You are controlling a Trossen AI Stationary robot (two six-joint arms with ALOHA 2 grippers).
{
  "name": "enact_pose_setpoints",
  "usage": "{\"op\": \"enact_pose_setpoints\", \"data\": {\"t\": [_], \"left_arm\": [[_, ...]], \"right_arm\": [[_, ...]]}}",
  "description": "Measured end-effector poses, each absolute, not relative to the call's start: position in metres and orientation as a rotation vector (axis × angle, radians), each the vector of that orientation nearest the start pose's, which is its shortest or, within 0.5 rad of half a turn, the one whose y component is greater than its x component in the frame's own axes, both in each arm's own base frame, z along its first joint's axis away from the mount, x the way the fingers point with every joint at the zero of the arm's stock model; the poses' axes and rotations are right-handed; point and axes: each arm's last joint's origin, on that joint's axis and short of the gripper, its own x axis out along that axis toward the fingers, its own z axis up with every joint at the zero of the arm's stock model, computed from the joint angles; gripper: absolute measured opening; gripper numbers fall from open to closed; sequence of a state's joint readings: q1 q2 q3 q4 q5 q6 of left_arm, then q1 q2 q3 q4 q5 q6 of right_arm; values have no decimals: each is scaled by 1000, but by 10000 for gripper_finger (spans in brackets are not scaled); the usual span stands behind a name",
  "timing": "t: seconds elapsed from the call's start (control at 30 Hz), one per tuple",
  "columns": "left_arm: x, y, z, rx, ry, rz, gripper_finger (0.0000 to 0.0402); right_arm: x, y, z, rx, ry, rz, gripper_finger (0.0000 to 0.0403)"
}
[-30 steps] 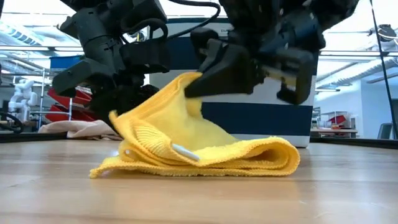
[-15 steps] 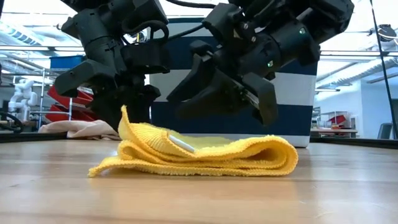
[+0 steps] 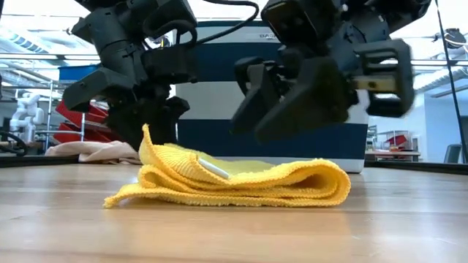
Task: Fold towel
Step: Move the folded yellow towel from the center to the middle right
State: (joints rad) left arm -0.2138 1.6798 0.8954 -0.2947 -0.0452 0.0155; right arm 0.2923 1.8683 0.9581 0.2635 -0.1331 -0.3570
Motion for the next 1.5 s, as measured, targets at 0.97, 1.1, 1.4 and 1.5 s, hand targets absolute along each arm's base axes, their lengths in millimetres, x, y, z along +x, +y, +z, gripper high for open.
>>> {"op": "enact_pose_setpoints", "data": {"t": [0.97, 1.1, 1.4, 1.5], "left_arm": [[303, -71, 222, 376, 1101, -85, 183], [303, -71, 222, 374, 1093, -93, 183], [304, -71, 222, 373, 1089, -93, 183], [304, -71, 223, 373, 1086, -93, 183]], "right_arm": [[332, 88, 117, -276, 1019, 474, 157], [315, 84, 126, -252, 1154, 453, 157], [270, 72, 149, -192, 1501, 370, 157], [254, 66, 151, -207, 1671, 295, 157]]}}
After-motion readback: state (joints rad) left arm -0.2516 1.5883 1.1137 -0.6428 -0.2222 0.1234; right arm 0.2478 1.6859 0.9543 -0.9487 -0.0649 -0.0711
